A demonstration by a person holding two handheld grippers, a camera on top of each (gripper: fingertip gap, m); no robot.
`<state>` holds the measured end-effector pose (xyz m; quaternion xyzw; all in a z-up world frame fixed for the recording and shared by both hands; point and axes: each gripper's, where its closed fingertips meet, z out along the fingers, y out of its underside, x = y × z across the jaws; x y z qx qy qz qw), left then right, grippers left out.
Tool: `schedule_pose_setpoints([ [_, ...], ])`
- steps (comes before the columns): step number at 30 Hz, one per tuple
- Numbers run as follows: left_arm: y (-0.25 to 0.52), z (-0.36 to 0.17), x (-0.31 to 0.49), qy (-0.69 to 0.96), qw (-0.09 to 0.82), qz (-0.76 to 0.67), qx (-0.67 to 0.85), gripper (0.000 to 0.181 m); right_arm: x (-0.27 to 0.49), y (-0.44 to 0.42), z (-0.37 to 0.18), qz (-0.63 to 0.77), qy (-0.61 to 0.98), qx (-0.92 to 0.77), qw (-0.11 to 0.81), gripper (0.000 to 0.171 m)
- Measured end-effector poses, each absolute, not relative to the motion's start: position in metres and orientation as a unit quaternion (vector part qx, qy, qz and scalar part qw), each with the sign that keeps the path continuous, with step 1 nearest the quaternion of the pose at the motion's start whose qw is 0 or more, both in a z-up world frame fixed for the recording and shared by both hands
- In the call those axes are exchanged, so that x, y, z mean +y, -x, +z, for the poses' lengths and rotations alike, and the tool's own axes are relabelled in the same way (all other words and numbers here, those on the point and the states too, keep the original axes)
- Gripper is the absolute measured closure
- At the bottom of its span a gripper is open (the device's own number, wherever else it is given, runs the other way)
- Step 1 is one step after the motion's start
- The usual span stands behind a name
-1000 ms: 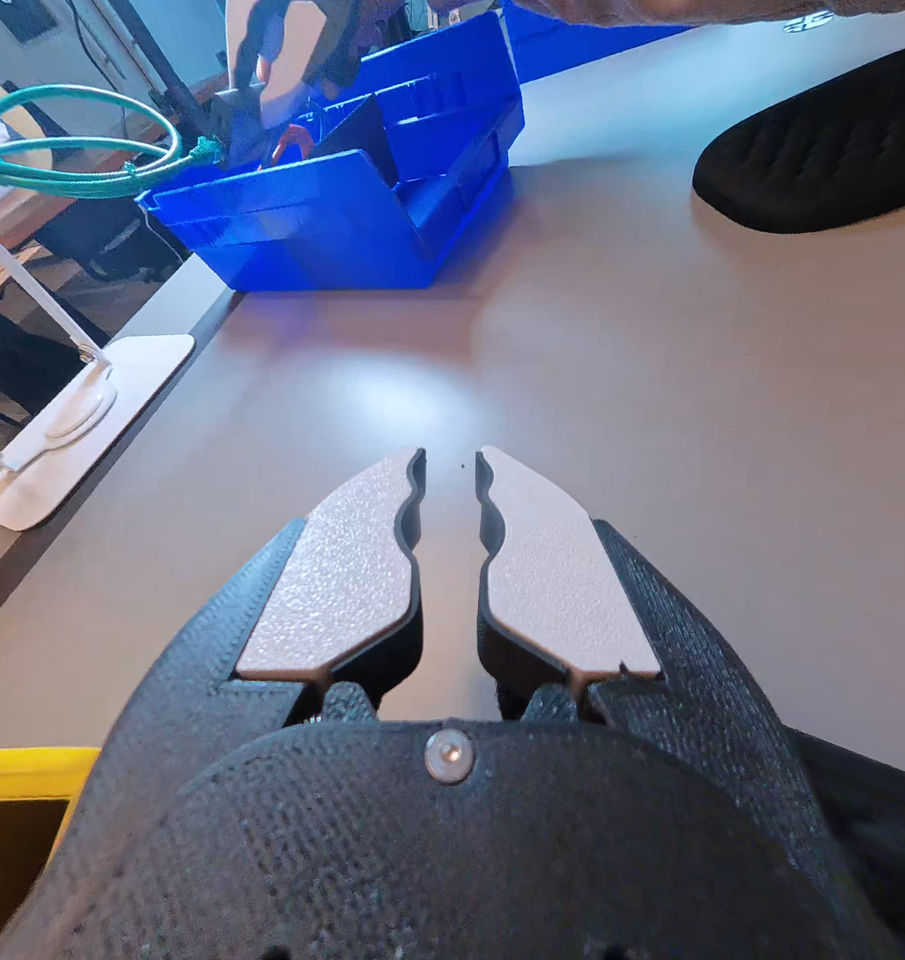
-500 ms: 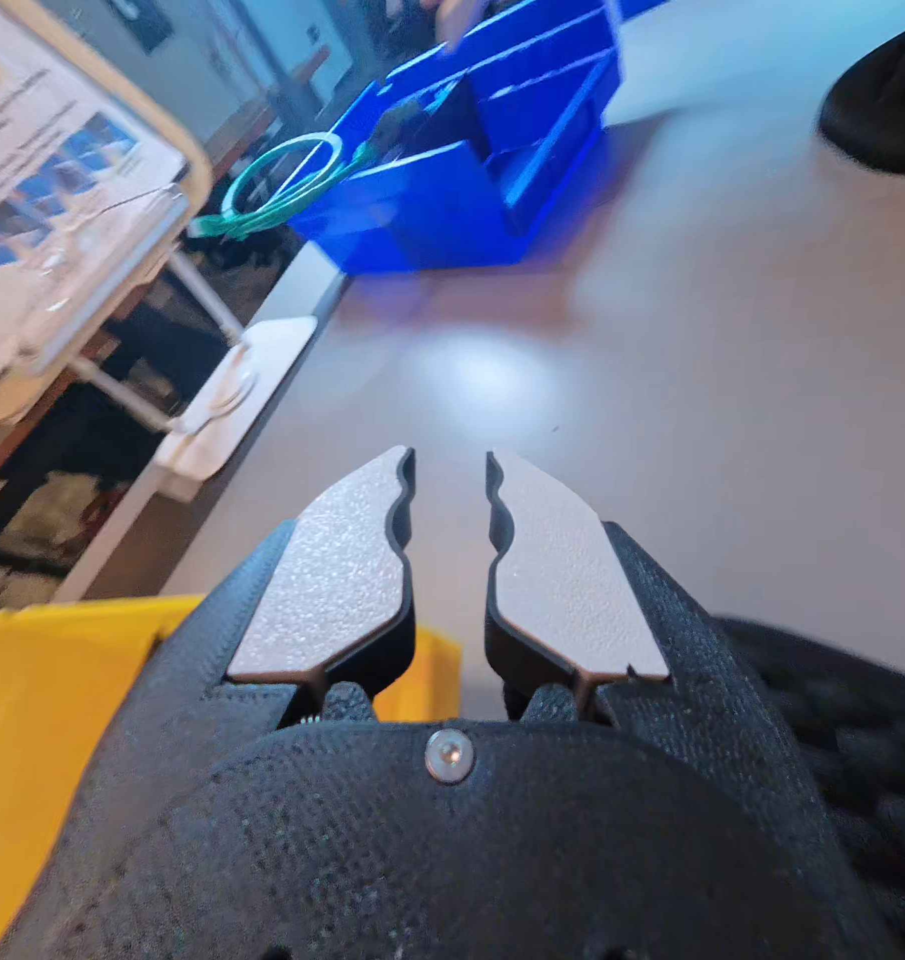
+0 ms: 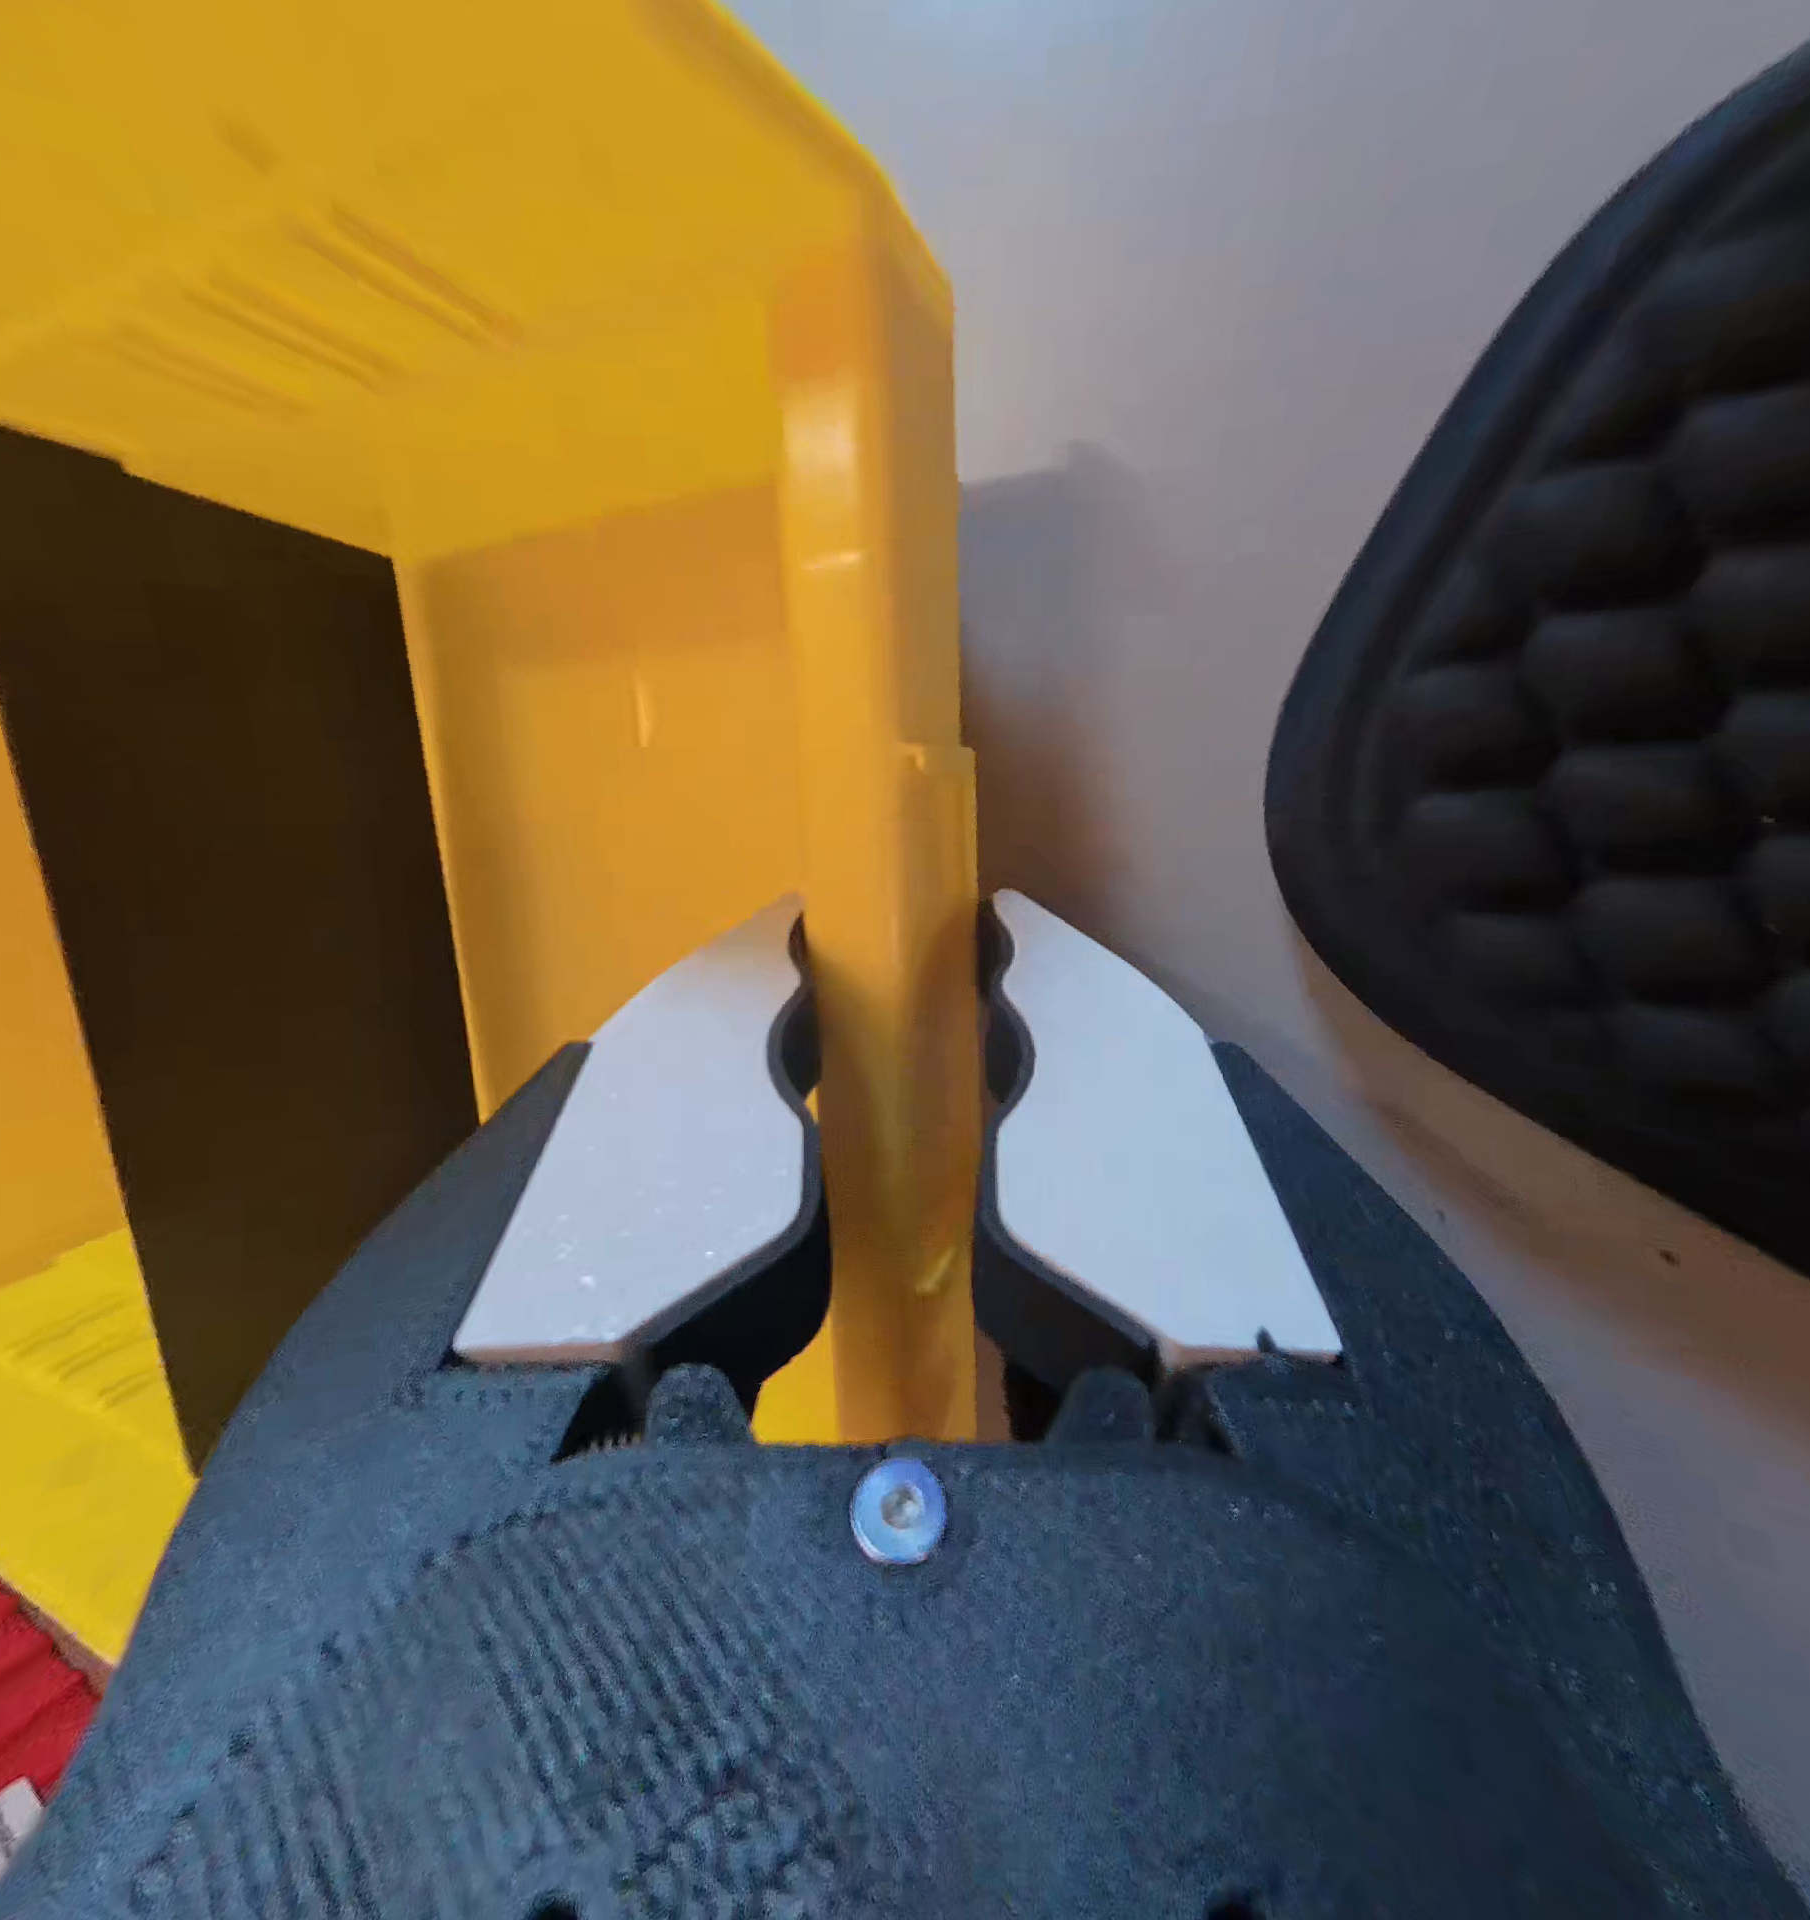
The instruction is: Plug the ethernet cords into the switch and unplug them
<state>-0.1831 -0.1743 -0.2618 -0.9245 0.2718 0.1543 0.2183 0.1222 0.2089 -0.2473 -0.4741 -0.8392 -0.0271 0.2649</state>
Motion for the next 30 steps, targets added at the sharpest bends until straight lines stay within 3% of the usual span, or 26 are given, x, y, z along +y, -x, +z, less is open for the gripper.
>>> schedule_pose_setpoints([
  [1, 0.184, -0.262, -0.169, 0.923, 0.222, 0.157, 0.274, 0.154, 0.210, -0.117, -0.253, -0.034, 0.467, -0.844, 0.262, 0.134],
  [2, 0.184, -0.262, -0.164, 0.923, 0.223, 0.157, 0.273, 0.154, 0.207, -0.113, -0.258, -0.036, 0.450, -0.857, 0.250, 0.142],
  [11, 0.163, -0.261, -0.091, 0.881, 0.251, 0.158, 0.369, 0.152, 0.126, -0.101, -0.259, -0.037, 0.352, -0.893, 0.279, 0.139],
  [15, 0.139, -0.242, -0.051, 0.847, 0.323, 0.184, 0.380, 0.151, 0.082, -0.109, -0.254, -0.053, 0.326, -0.883, 0.333, 0.138],
  [17, 0.104, -0.214, -0.040, 0.831, 0.408, 0.148, 0.347, 0.154, 0.049, -0.113, -0.235, 0.007, 0.345, -0.856, 0.385, 0.133],
  [20, 0.035, -0.184, -0.047, 0.815, 0.497, 0.035, 0.296, 0.146, 0.003, -0.134, -0.181, 0.212, 0.420, -0.764, 0.442, 0.133],
  [25, -0.039, -0.189, -0.048, 0.818, 0.533, -0.043, 0.212, 0.128, 0.092, -0.195, -0.150, 0.258, 0.579, -0.544, 0.550, 0.131],
  [30, -0.054, -0.207, -0.010, 0.833, 0.543, -0.036, 0.101, 0.112, 0.134, -0.188, -0.202, 0.319, 0.681, -0.495, 0.435, 0.114],
])
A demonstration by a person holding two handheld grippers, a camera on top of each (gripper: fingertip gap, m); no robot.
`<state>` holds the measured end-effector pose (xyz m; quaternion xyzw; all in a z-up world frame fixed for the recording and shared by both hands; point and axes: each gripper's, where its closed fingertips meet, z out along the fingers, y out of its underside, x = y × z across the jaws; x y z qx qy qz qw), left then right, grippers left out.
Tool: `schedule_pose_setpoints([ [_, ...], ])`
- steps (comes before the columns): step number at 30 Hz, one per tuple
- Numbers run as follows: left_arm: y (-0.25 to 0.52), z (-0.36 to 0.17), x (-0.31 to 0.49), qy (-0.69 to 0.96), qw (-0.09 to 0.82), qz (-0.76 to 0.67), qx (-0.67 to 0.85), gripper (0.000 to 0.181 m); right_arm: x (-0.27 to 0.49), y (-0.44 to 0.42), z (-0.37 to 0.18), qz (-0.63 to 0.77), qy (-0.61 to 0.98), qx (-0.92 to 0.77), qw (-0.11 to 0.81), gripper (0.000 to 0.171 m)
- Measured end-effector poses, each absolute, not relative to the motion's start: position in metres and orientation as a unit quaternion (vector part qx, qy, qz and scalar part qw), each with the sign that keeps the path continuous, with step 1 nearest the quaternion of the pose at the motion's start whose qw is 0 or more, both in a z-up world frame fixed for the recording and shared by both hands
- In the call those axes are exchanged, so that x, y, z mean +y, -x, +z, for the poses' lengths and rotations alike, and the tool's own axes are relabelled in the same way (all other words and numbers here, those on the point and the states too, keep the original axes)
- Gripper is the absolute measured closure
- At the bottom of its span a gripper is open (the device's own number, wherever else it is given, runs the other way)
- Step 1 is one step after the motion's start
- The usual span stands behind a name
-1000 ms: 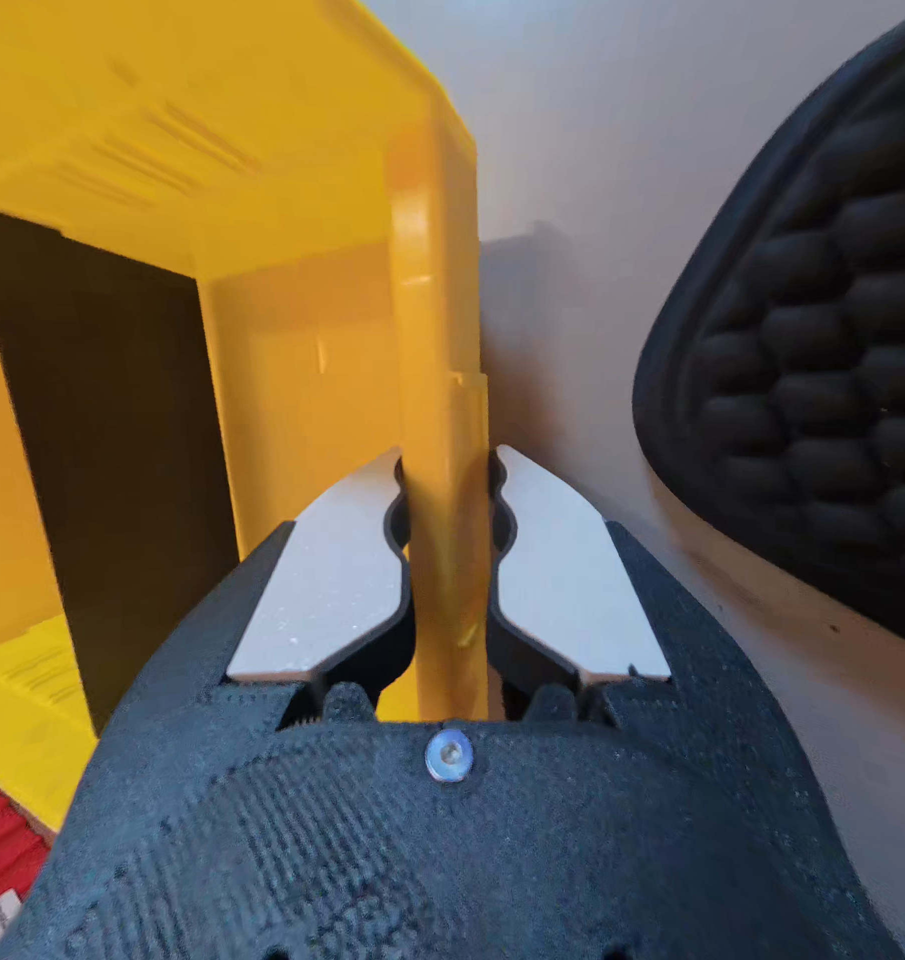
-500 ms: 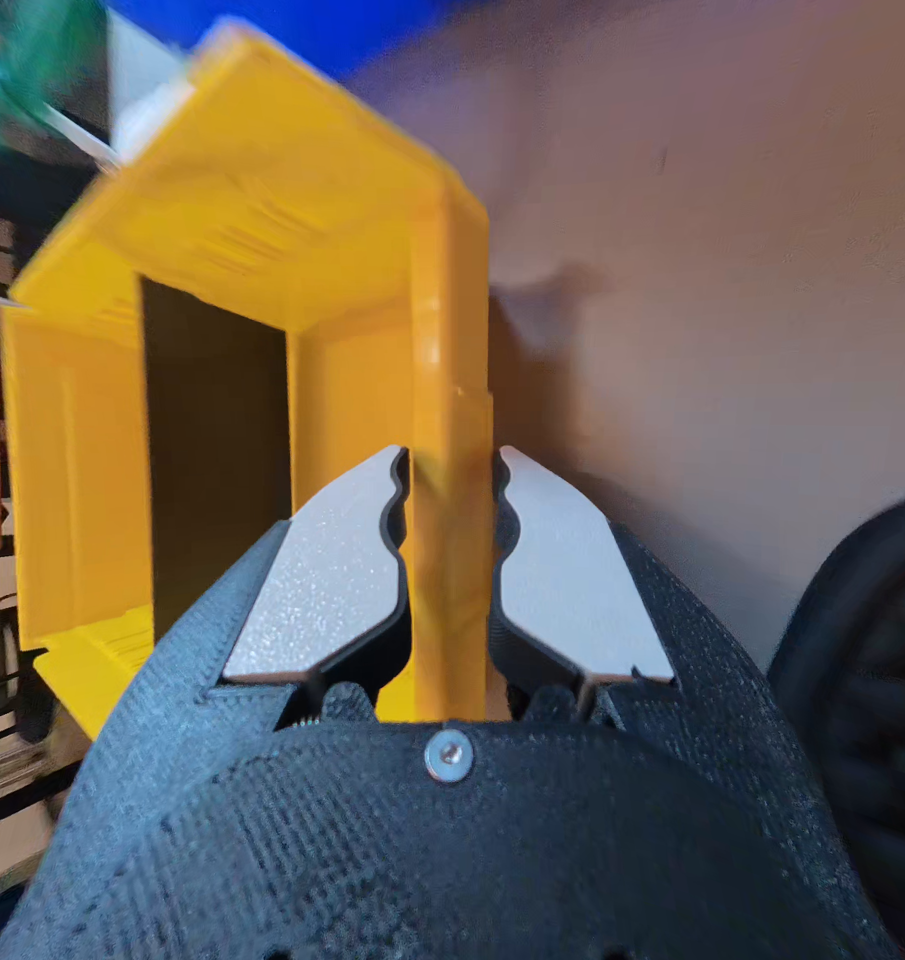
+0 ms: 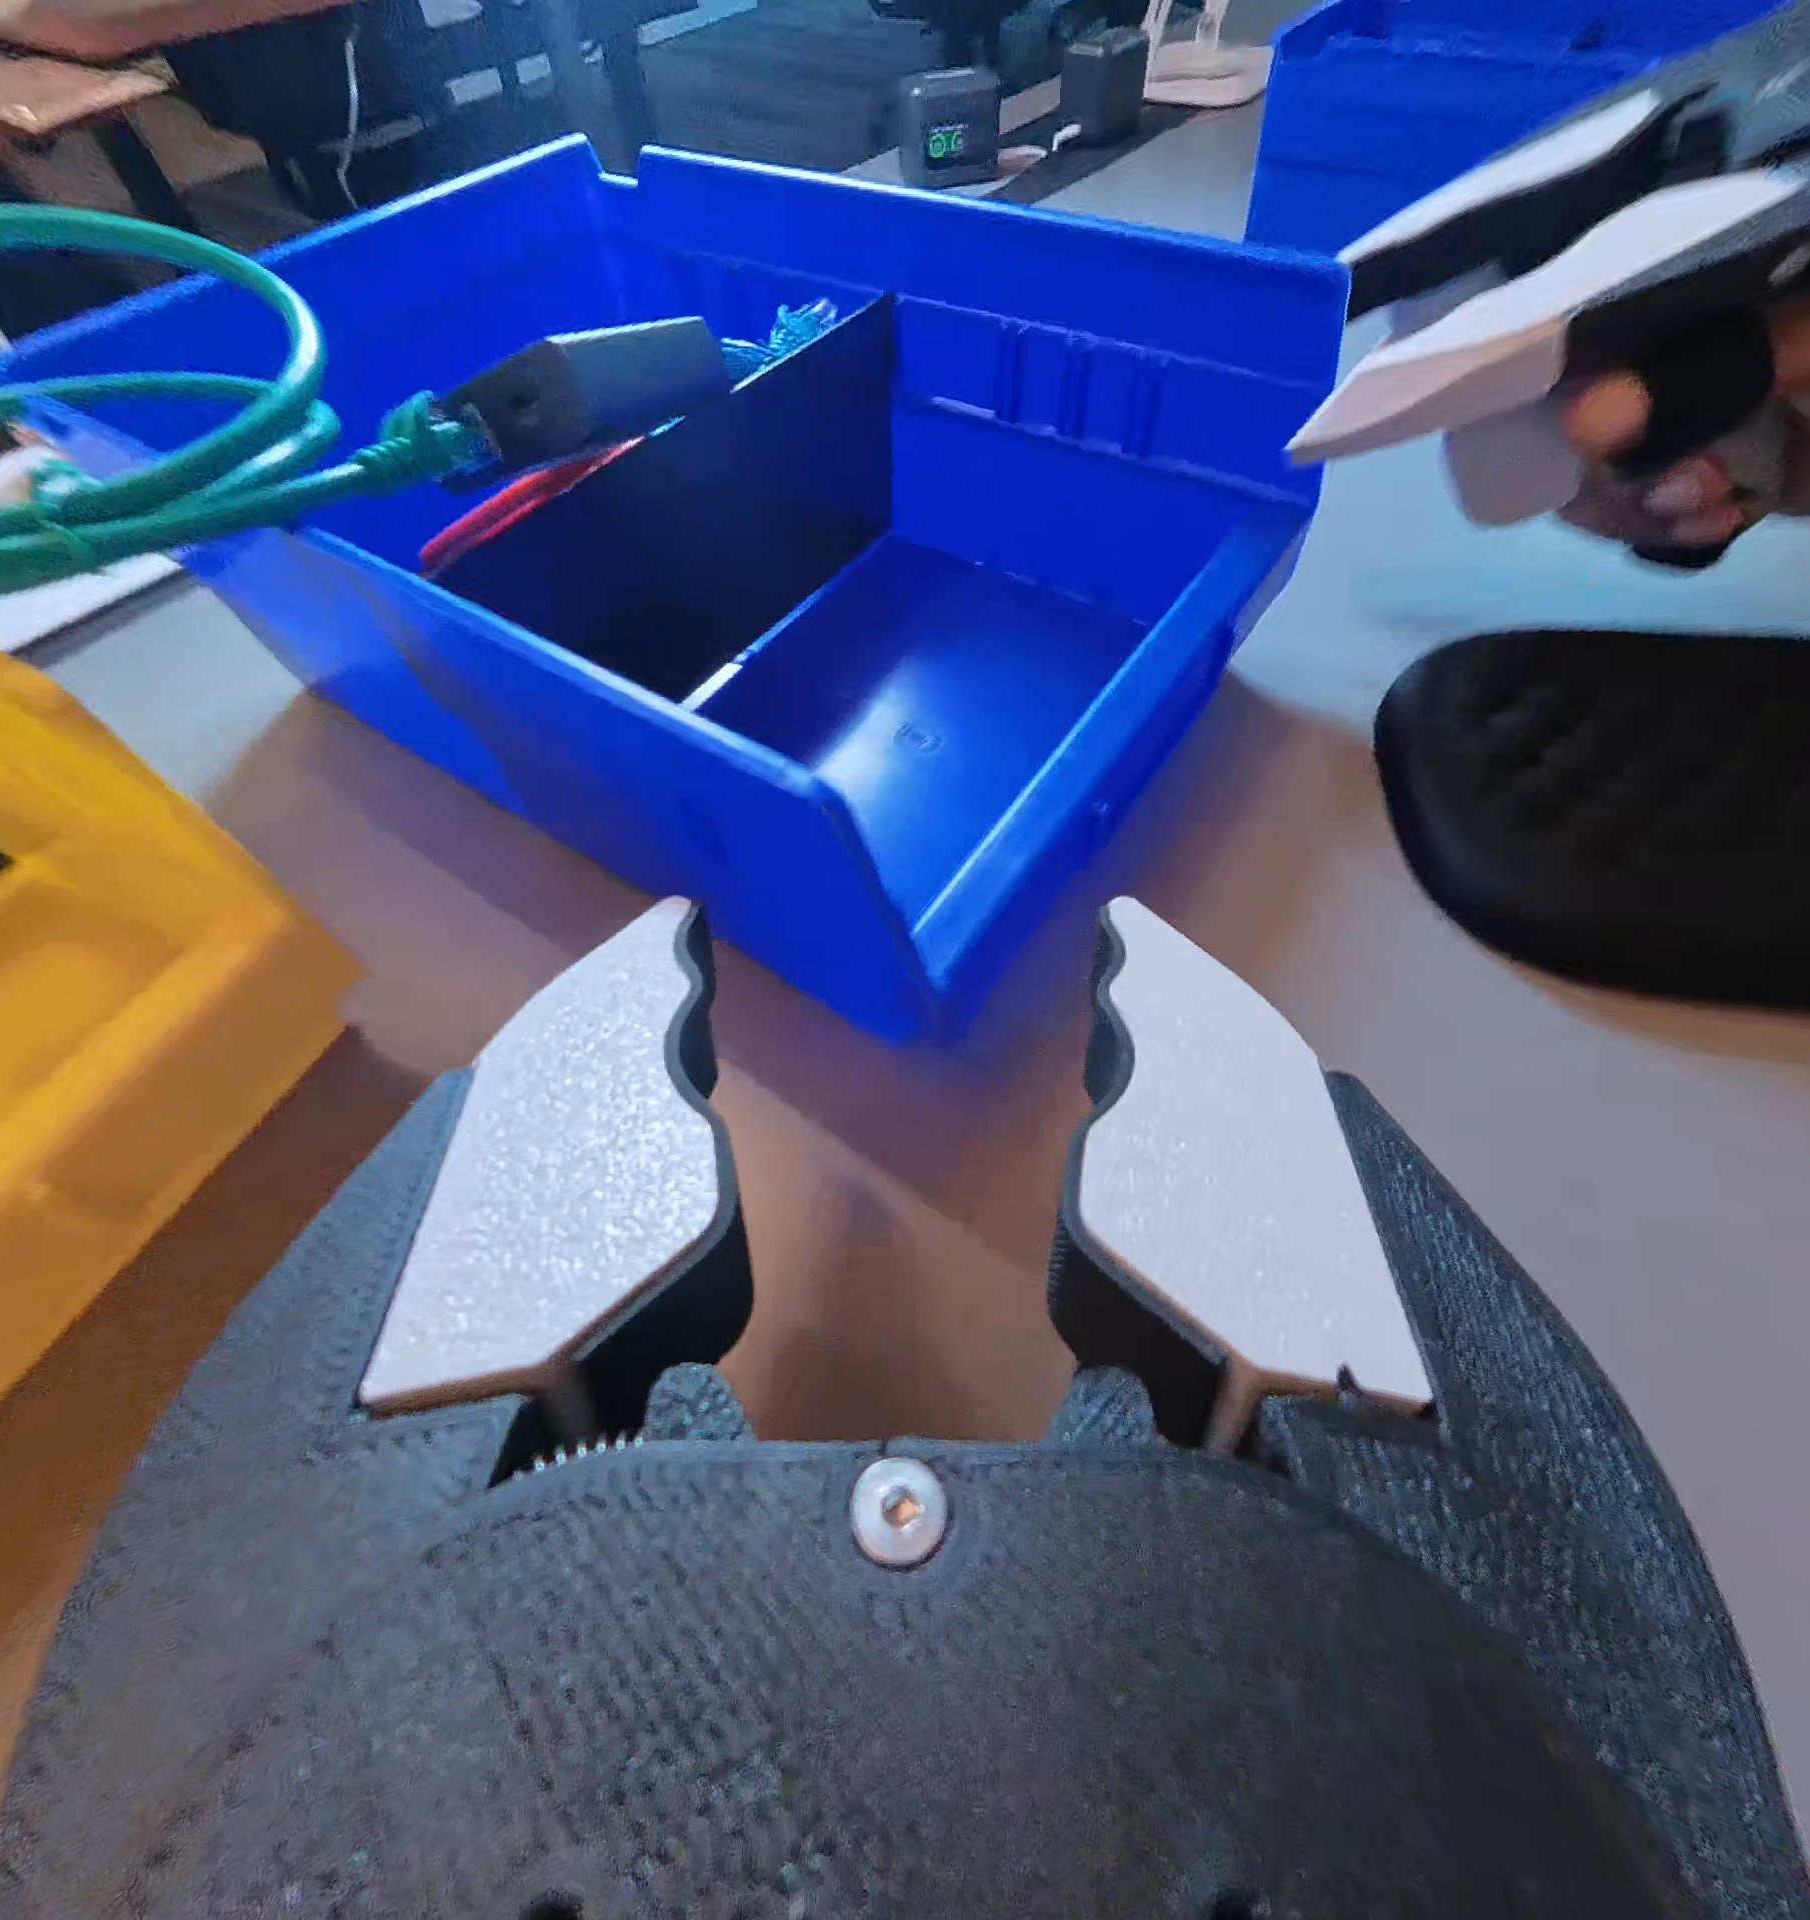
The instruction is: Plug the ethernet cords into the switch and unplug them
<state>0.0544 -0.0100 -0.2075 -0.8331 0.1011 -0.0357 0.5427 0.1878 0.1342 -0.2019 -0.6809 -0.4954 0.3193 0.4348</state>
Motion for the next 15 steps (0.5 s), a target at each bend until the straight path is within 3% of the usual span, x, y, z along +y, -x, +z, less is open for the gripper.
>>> schedule_pose_setpoints([
  [2, -0.057, -0.211, 0.005, 0.832, 0.548, -0.032, 0.076, 0.117, 0.139, -0.175, -0.210, 0.328, 0.691, -0.498, 0.409, 0.118],
  [4, -0.050, -0.216, 0.018, 0.833, 0.550, 0.010, 0.063, 0.133, 0.140, -0.163, -0.213, 0.312, 0.682, -0.521, 0.408, 0.149],
  [5, -0.045, -0.215, 0.021, 0.832, 0.550, 0.034, 0.061, 0.146, 0.146, -0.162, -0.213, 0.279, 0.684, -0.517, 0.431, 0.155],
  [6, -0.043, -0.215, 0.022, 0.833, 0.546, 0.051, 0.072, 0.147, 0.149, -0.163, -0.212, 0.226, 0.671, -0.535, 0.461, 0.159],
  [9, -0.036, -0.203, 0.014, 0.819, 0.555, 0.107, 0.097, 0.158, 0.131, -0.169, -0.204, 0.189, 0.655, -0.546, 0.486, 0.159],
  [15, -0.061, -0.171, -0.021, 0.794, 0.578, 0.121, 0.148, 0.161, 0.078, -0.208, -0.169, 0.175, 0.645, -0.511, 0.542, 0.159],
])
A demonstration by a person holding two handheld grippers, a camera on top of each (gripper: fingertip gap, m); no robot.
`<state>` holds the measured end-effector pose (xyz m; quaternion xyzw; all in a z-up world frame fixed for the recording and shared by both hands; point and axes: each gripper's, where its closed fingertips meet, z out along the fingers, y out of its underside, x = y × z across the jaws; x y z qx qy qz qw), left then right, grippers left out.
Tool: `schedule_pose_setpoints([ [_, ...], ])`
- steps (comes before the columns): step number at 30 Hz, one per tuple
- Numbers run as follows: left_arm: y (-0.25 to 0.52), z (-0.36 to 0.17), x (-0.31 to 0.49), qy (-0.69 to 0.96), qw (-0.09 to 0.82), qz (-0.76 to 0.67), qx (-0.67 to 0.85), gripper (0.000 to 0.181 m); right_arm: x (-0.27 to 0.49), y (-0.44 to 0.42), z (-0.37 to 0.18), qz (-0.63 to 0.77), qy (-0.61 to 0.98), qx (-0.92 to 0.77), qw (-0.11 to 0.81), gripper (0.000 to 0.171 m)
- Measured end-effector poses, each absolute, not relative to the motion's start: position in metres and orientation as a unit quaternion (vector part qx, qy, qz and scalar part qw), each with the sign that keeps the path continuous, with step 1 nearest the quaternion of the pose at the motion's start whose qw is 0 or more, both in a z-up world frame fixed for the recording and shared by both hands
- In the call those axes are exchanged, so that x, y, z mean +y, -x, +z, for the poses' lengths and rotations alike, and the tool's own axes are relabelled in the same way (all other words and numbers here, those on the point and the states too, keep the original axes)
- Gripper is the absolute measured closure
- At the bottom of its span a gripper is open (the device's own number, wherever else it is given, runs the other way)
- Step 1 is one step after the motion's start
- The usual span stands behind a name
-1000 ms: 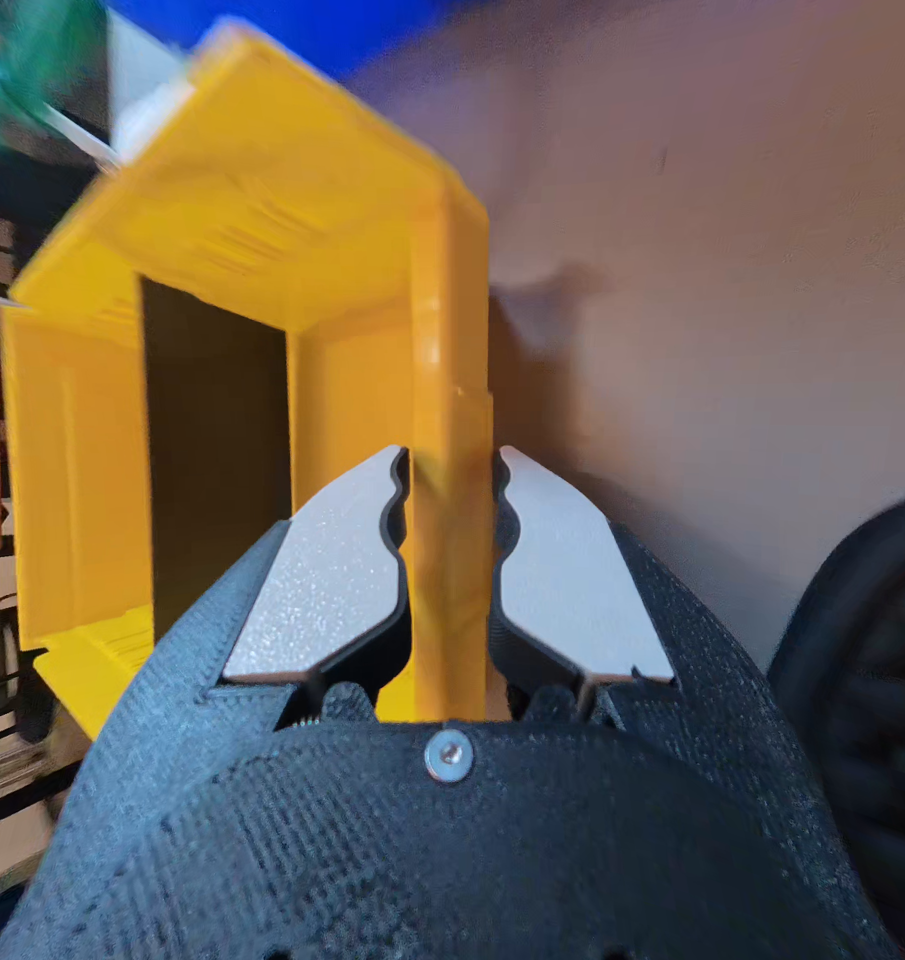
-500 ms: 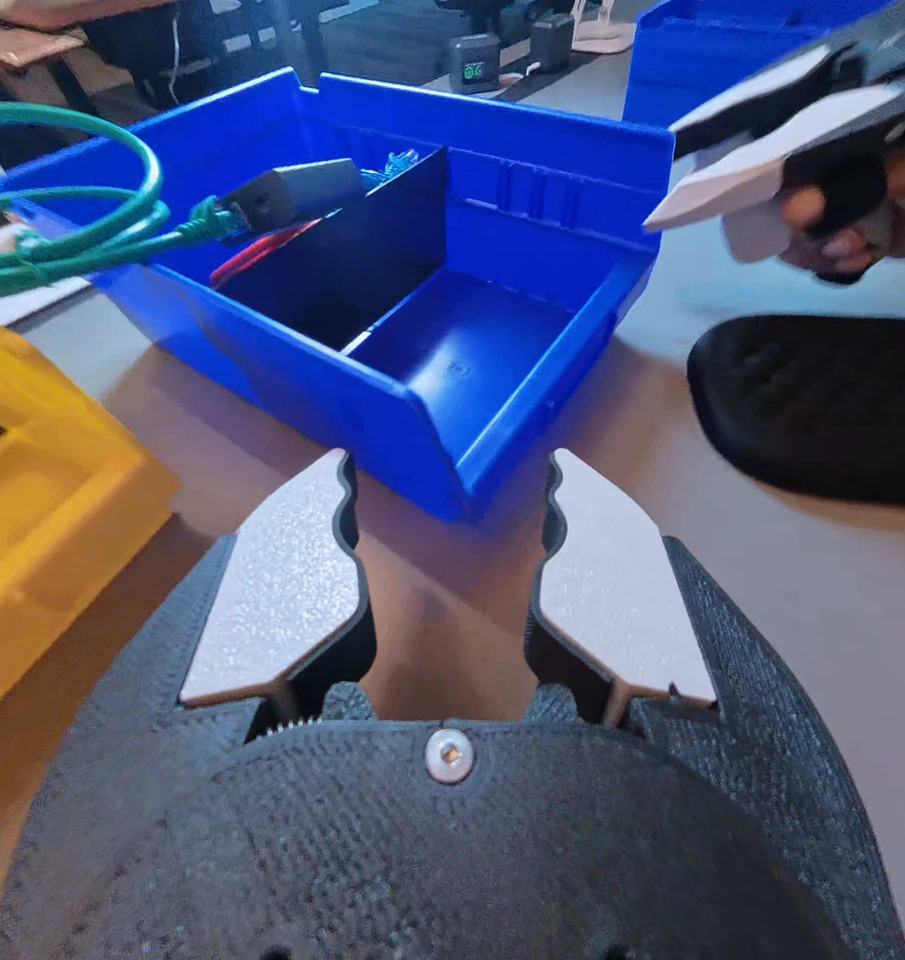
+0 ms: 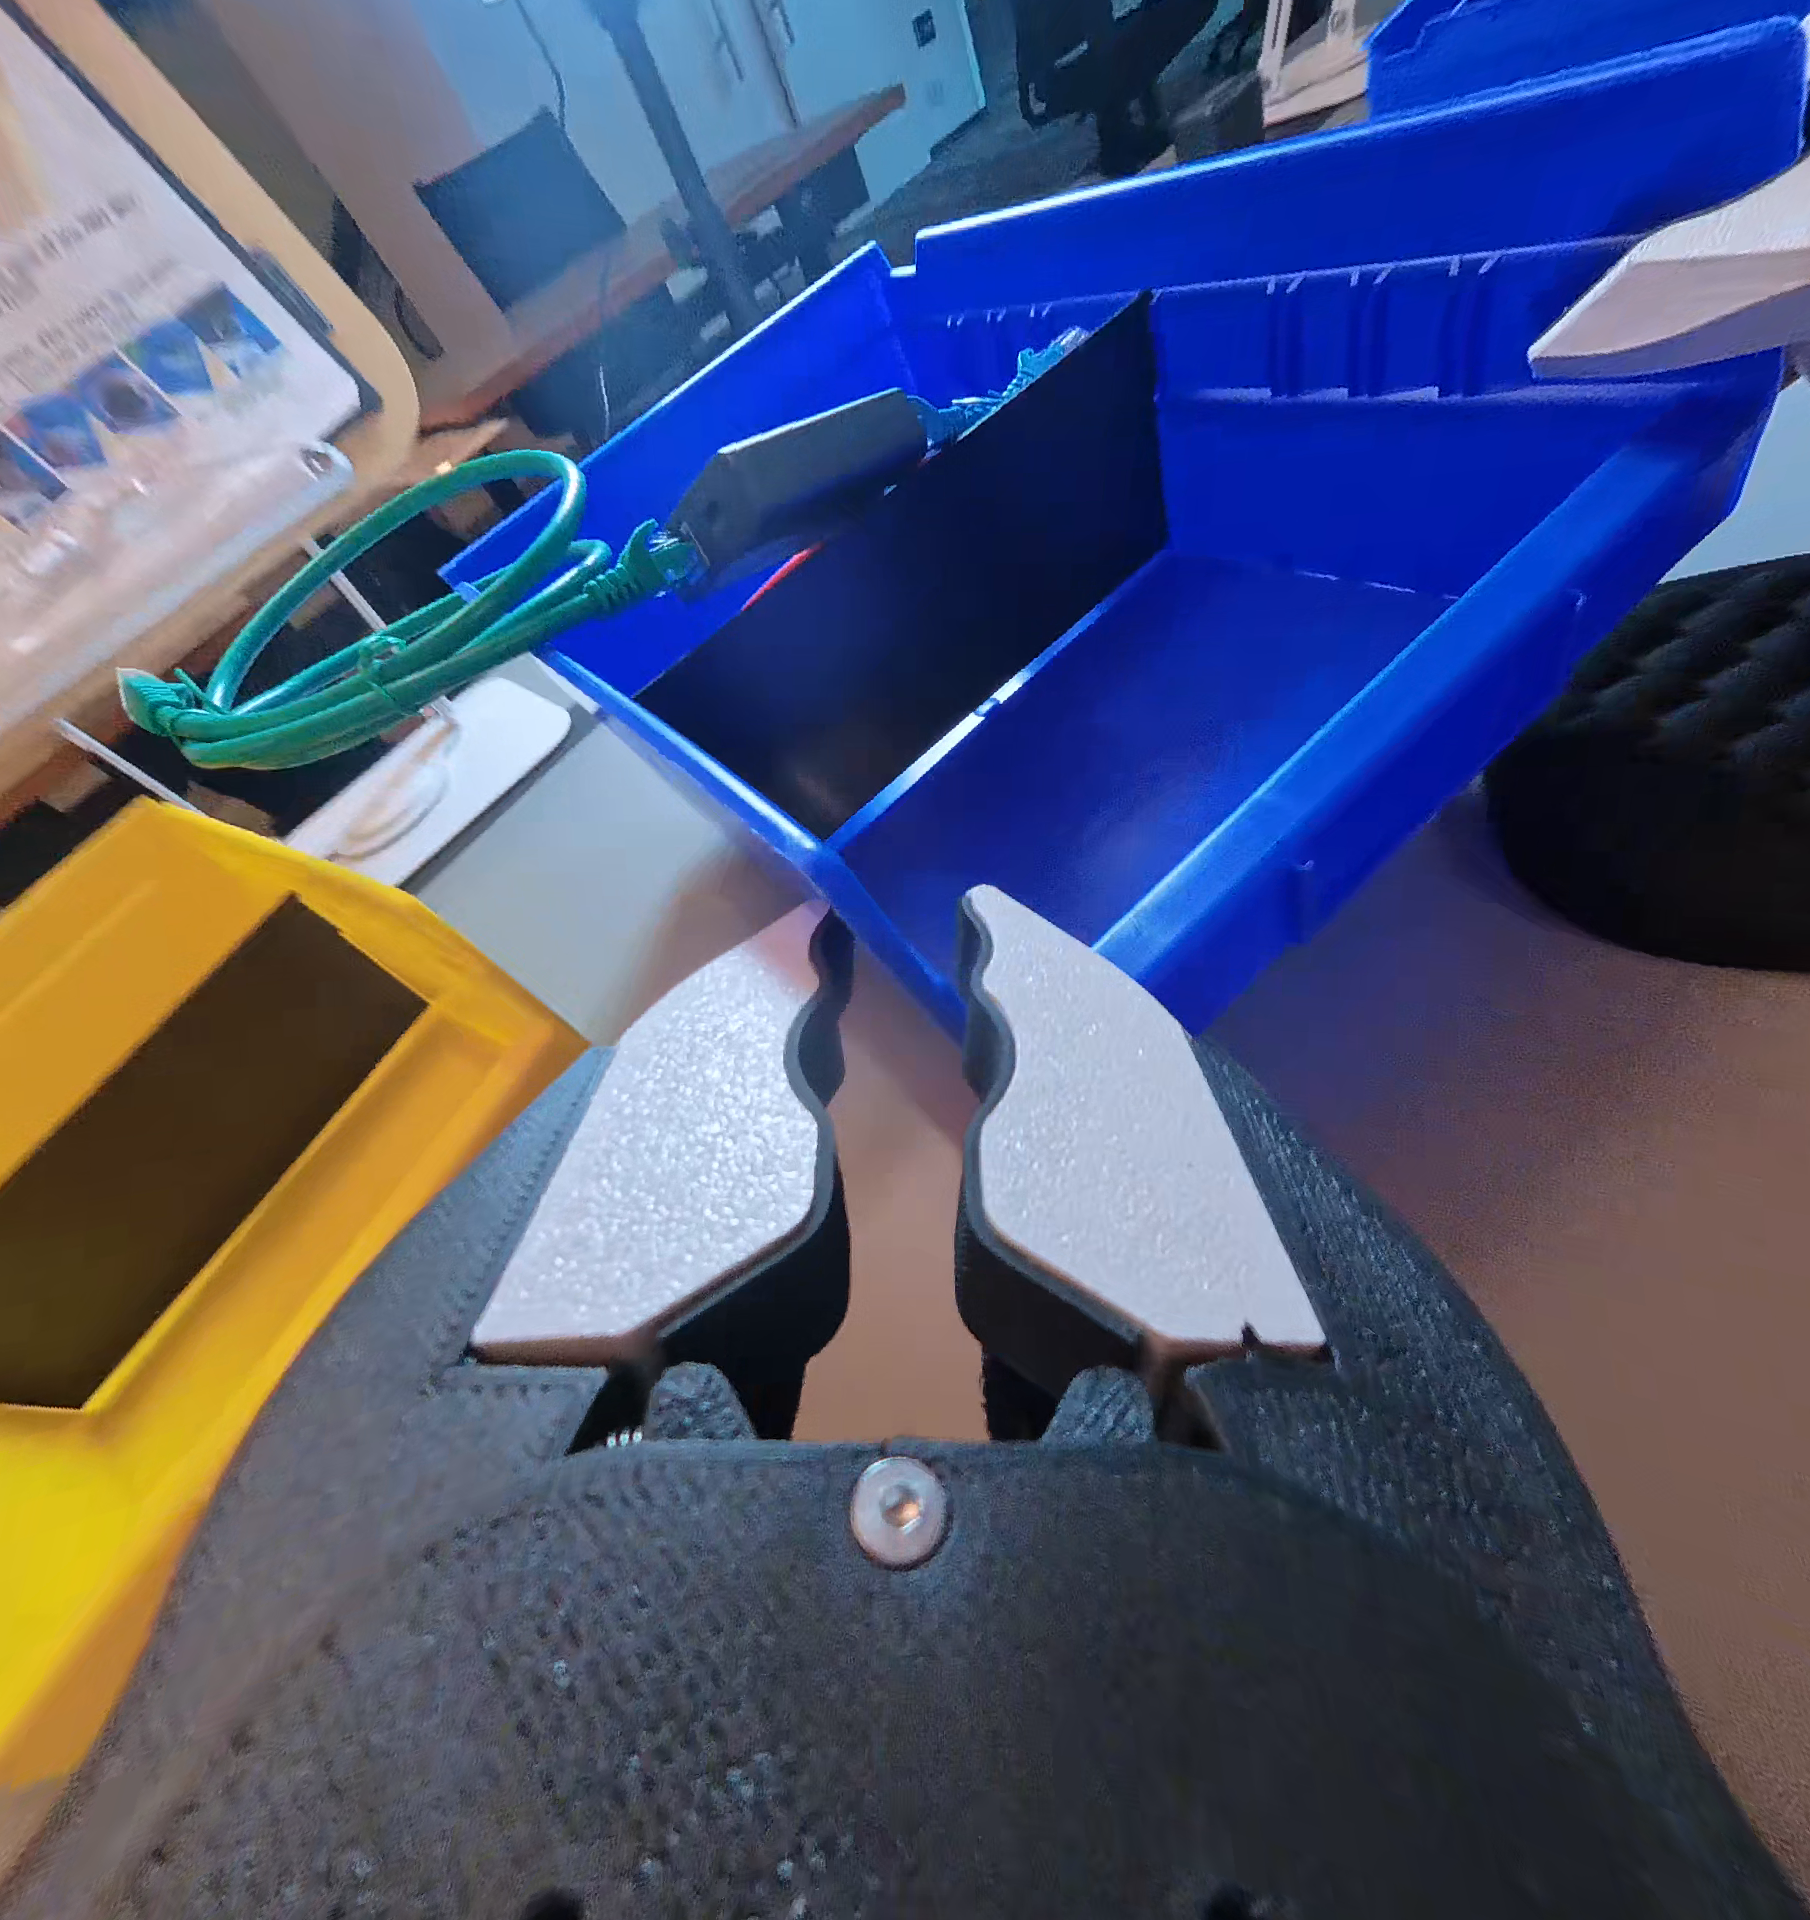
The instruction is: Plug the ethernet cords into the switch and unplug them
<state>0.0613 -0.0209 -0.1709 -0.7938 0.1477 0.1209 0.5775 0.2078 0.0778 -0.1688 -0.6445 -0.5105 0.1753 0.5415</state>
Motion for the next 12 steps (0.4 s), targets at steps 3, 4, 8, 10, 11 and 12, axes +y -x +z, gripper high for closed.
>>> schedule_pose_setpoints([
  [3, -0.067, -0.136, -0.054, 0.778, 0.588, 0.151, 0.163, 0.162, 0.046, -0.215, -0.145, 0.197, 0.631, -0.492, 0.567, 0.158],
  [4, -0.065, -0.123, -0.067, 0.773, 0.589, 0.169, 0.165, 0.162, 0.034, -0.214, -0.134, 0.203, 0.620, -0.491, 0.578, 0.158],
  [8, -0.040, -0.067, -0.137, 0.754, 0.593, 0.240, 0.151, 0.162, -0.020, -0.180, -0.084, 0.248, 0.549, -0.516, 0.609, 0.157],
  [10, -0.017, -0.051, -0.177, 0.758, 0.569, 0.288, 0.141, 0.161, -0.047, -0.146, -0.068, 0.286, 0.514, -0.534, 0.607, 0.158],
  [11, -0.005, -0.045, -0.198, 0.761, 0.556, 0.307, 0.132, 0.160, -0.060, -0.126, -0.063, 0.308, 0.498, -0.545, 0.600, 0.158],
  [12, 0.009, -0.041, -0.218, 0.767, 0.542, 0.323, 0.121, 0.159, -0.075, -0.105, -0.061, 0.333, 0.485, -0.556, 0.587, 0.158],
])
